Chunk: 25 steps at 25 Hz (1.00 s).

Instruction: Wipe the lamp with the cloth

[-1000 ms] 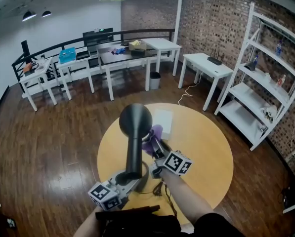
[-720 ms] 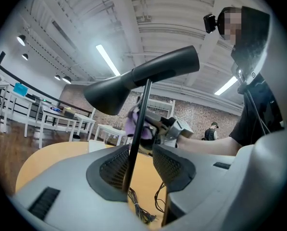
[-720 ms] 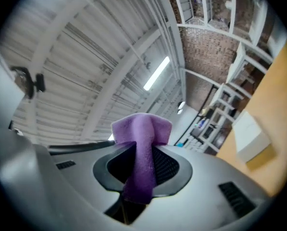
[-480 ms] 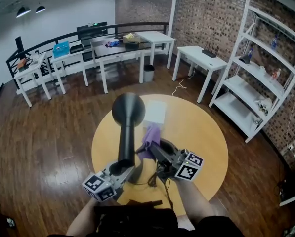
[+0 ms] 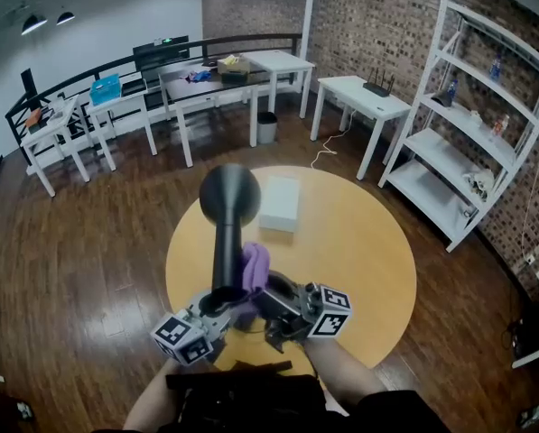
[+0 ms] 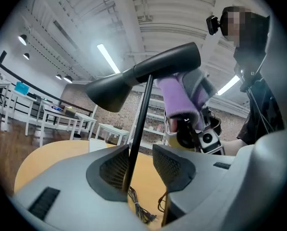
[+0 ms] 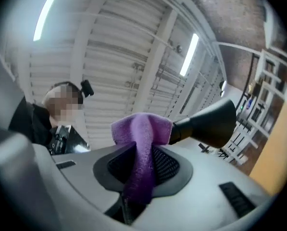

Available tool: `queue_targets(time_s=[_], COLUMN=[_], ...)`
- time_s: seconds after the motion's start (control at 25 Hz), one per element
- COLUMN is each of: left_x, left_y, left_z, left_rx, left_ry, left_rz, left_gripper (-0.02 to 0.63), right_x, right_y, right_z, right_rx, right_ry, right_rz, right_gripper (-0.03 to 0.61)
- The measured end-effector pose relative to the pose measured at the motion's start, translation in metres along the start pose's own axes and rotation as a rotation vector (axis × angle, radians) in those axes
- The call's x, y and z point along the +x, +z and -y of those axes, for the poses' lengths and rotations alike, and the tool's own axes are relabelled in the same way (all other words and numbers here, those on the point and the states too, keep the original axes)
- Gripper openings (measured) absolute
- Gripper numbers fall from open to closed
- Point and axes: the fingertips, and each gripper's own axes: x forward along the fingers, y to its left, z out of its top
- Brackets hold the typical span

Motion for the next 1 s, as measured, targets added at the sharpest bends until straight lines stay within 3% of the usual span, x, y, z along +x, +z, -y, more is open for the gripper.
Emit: queue_targets(time_s=[0.16,0.28,0.48,0.68,0.88,1.0], left_x=[0.004,0.005,0.005,0.005,0.006,0.007], left_y=[-0.014,-0.018,-0.019,-0.02,-0.02,-0.021], left_z=[-0.005,-0.004,-0.005,-0.008,-0.007,-0.005], left_rx=[-0.003,-0.023,-0.046,-0.048,-0.047,-0.047], left_ry=[0.016,0.022,0.019,0.022,0.012,0.006], left_rz=[-0.003,-0.01,-0.003,0.002,-0.012,-0.019], left_gripper=[0.14,0.14,0.14,0.14,0.138,0.139], right_x=[0.005,0.004,0.004,0.004,0.001,0.001], right_y=[-0.01,-0.019,-0.019,-0.019,-0.013,-0.004], right_z=[0.013,0.025,0.026,0.026,0.022,0.029], right_rx=[0.28,0.395,0.422,0.44,0.423,0.388], right_ry=[-0.007,-0.053,-0.088,-0.107,-0.072,-0.096], right_rz=[0.195,0.281,0.303,0.249,0.146,0.063], right_gripper=[0.092,0.092,0.091,0.088,0.086,0.086])
